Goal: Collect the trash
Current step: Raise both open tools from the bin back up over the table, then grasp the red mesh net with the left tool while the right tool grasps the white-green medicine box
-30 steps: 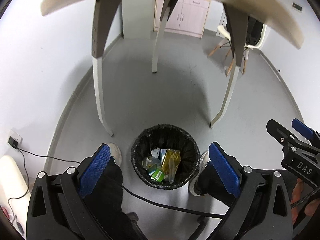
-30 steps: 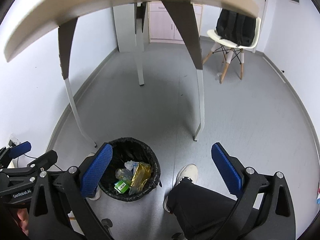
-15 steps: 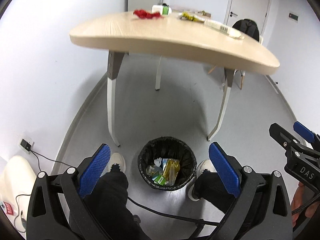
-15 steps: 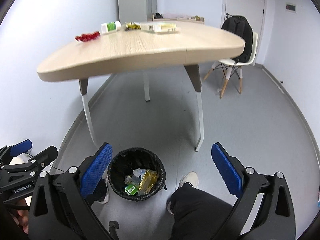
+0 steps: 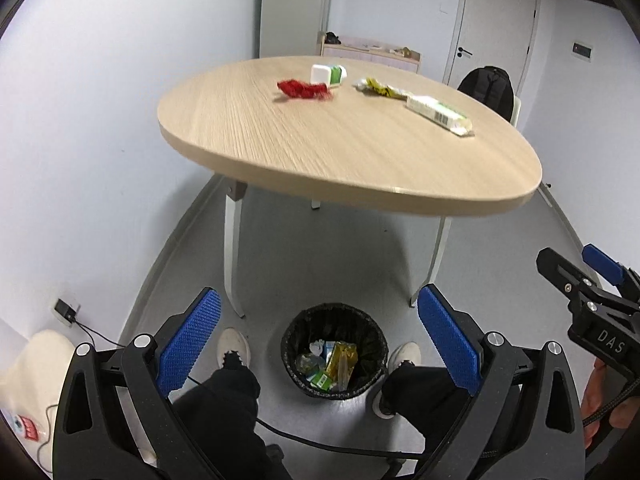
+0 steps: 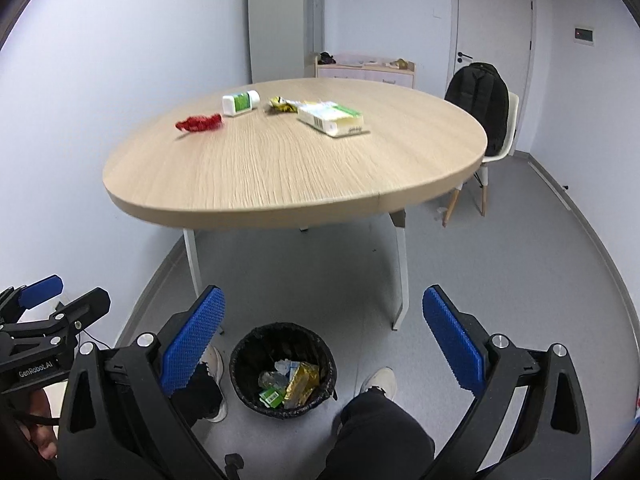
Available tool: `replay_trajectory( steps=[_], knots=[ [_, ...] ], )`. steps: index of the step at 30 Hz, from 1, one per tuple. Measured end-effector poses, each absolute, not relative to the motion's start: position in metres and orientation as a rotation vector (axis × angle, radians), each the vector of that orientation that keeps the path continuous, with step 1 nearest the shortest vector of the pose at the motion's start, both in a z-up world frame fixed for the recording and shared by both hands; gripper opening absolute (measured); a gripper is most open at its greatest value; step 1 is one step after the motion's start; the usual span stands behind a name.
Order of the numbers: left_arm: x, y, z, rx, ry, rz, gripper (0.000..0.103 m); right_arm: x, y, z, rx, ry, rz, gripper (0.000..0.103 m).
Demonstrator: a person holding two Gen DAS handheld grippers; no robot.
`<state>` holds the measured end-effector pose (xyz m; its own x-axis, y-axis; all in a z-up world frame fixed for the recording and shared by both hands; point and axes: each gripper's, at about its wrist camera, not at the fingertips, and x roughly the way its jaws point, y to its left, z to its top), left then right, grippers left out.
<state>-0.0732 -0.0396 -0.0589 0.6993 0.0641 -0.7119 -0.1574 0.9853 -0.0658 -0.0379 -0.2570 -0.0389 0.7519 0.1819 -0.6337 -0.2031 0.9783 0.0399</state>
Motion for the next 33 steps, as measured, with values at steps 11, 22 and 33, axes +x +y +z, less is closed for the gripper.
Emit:
replay_trajectory(
  steps=[11, 22, 33],
  knots=[
    [-0.030, -0.022, -0.035, -0.143, 0.779, 0.134, 0.097, 0.005, -0.251, 0.000, -0.045, 0.649, 0.219, 0.095],
    [0.066, -0.002, -0.024, -0.121, 0.797, 0.134, 0.097, 0.094, -0.243, 0.008, -0.051, 0.663, 0.224, 0.095],
    [0.137, 0.016, -0.023, -0.110, 0.817, 0.130, 0.097, 0.161, -0.234, 0.002, -0.055, 0.702, 0.223, 0.095]
  ],
)
